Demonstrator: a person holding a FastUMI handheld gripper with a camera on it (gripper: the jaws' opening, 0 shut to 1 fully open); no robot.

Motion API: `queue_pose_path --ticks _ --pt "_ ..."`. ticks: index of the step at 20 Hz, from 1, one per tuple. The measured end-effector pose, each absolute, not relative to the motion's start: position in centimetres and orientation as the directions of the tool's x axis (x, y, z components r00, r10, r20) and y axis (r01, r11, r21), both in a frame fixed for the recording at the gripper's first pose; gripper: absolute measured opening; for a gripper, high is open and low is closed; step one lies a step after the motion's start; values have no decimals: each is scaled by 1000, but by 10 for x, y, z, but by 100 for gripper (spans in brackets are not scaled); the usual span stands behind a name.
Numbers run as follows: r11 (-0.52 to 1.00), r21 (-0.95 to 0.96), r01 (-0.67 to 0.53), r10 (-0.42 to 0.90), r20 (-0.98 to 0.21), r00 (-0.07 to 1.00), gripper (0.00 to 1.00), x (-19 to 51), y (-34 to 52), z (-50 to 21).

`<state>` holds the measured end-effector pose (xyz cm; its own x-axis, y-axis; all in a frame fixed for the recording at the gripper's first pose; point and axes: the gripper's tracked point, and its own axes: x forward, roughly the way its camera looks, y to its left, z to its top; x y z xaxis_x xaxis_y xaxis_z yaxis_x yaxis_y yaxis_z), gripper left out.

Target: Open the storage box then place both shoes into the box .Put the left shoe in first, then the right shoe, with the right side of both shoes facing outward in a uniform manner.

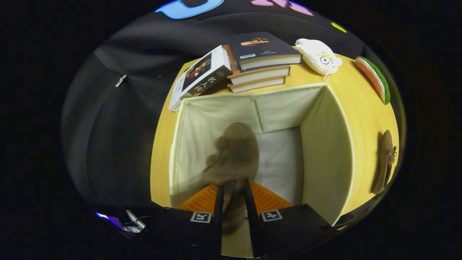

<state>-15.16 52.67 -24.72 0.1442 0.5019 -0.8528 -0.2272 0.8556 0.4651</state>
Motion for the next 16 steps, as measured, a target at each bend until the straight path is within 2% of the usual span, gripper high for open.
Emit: queue_pose_path --ticks 4,5,10,16 --pt "830 490 -267 539 -829 151 92 -153 522 -236" --pt "823 498 -272 549 -821 157 98 -153 520 -233" --pt "767 552 -327 632 -740 231 98 -144 505 -190" --pt "725 530 -440 688 -577 440 98 -104 437 -108"
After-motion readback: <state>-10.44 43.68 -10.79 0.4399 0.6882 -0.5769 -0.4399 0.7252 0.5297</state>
